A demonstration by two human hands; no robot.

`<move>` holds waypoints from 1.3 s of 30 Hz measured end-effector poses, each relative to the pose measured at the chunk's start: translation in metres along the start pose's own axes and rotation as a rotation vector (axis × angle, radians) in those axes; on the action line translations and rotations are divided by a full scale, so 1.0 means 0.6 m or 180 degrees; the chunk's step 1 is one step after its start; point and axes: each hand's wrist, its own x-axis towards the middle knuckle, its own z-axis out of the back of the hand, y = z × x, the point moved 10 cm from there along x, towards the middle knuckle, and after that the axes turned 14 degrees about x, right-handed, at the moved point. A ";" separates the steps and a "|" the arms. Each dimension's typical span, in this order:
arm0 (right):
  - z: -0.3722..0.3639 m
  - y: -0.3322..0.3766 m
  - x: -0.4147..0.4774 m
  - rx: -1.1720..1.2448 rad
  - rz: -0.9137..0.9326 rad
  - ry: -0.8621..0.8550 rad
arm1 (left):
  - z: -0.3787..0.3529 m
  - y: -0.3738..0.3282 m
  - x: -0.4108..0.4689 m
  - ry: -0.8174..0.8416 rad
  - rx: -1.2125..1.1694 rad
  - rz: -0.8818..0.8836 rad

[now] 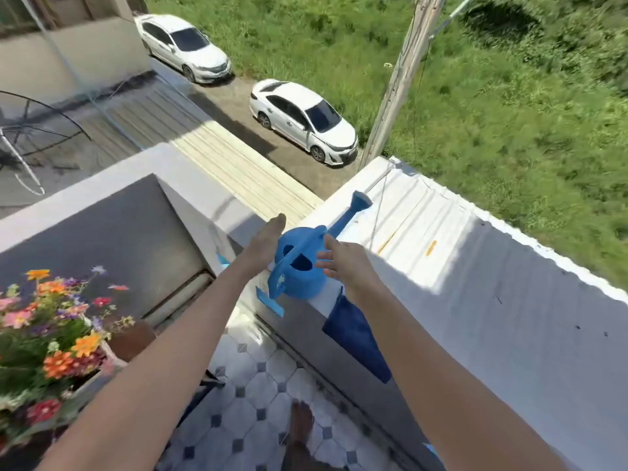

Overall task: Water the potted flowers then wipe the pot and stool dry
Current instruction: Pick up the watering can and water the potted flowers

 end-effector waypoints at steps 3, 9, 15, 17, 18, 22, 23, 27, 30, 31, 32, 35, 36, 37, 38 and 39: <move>-0.016 -0.023 0.029 0.0023 -0.0301 0.0093 | -0.034 0.042 0.028 0.0162 -0.0161 0.0257; -0.057 -0.022 0.053 0.0136 -0.0564 0.0372 | -0.033 0.041 0.007 -0.0027 -0.0666 0.0076; -0.125 0.024 0.018 -0.0897 -0.0095 0.1023 | 0.012 0.090 -0.065 -0.0716 -0.0838 0.0127; -0.162 0.038 -0.011 -0.1222 0.0037 0.1343 | 0.028 0.106 -0.100 -0.0894 -0.0883 0.0088; -0.177 0.044 -0.025 -0.1375 0.0092 0.1477 | 0.035 0.108 -0.119 -0.1008 -0.0880 0.0023; -0.242 0.062 -0.092 -0.2335 0.0606 0.1837 | 0.074 0.117 -0.212 -0.1406 -0.0718 -0.0153; -0.260 0.062 -0.111 -0.2537 0.0750 0.1901 | 0.082 0.118 -0.235 -0.1453 -0.0731 -0.0194; -0.340 0.051 -0.205 -0.2947 0.1098 0.2250 | 0.123 0.149 -0.333 -0.1862 -0.0852 -0.0172; -0.389 0.040 -0.258 -0.3406 0.1299 0.2372 | 0.146 0.174 -0.393 -0.2066 -0.0860 -0.0060; -0.408 0.032 -0.279 -0.3538 0.1329 0.2423 | 0.157 0.181 -0.422 -0.2154 -0.0867 -0.0005; -0.426 0.025 -0.297 -0.3662 0.1366 0.2468 | 0.164 0.190 -0.444 -0.2210 -0.0888 0.0026; -0.476 0.007 -0.345 -0.4049 0.1634 0.2535 | 0.185 0.215 -0.500 -0.2319 -0.0953 0.0170; -0.491 0.000 -0.357 -0.4151 0.1720 0.2528 | 0.190 0.225 -0.514 -0.2341 -0.0980 0.0200; -0.506 -0.008 -0.369 -0.4227 0.1798 0.2533 | 0.195 0.234 -0.530 -0.2367 -0.1023 0.0245; -0.522 -0.015 -0.381 -0.4293 0.1862 0.2548 | 0.200 0.243 -0.543 -0.2392 -0.1050 0.0262; -0.534 -0.020 -0.388 -0.4359 0.1915 0.2563 | 0.204 0.249 -0.552 -0.2397 -0.1063 0.0299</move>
